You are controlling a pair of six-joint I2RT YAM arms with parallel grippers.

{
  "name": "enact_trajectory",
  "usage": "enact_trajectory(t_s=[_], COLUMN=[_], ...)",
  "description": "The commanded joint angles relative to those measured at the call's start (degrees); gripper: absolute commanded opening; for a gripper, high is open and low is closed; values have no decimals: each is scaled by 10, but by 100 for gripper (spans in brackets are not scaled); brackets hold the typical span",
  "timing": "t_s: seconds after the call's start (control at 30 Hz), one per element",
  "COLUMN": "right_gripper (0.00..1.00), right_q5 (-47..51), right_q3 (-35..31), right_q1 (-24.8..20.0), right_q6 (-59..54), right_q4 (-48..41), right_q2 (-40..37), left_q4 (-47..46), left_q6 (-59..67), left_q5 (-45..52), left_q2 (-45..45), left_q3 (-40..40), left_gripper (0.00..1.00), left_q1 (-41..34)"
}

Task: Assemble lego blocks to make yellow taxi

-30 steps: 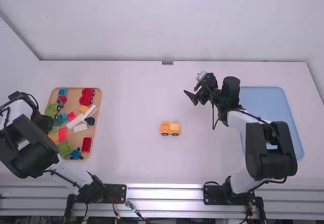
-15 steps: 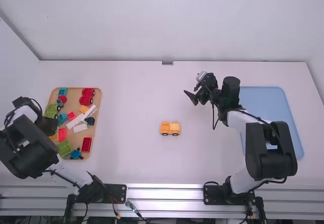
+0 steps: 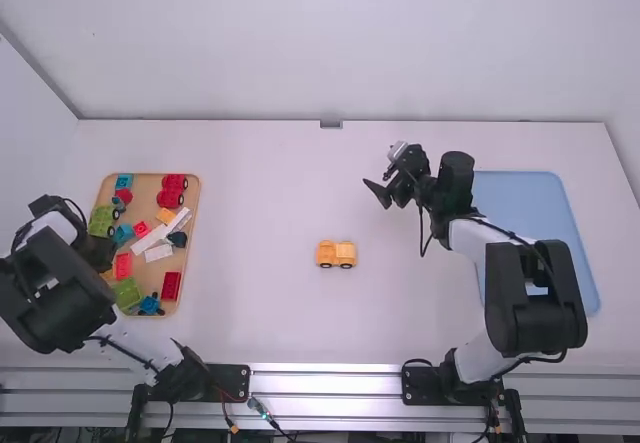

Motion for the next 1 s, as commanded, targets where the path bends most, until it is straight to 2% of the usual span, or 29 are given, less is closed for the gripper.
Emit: enact_trajectory(t_s=[0.0, 0.97], right_gripper=[99, 99], right_q5=[-3, -3], right_q3=[14, 14], right_q1=[-2, -2], right_q6=[3, 3], right_q4=[0, -2], right_q2=[-16, -16], left_q4=[-3, 38], left_q6=[-6, -19], left_q5=[-12, 1], left_q2=[4, 34], left_q3=[-5, -21], left_gripper=[61, 62], left_q1=[6, 6])
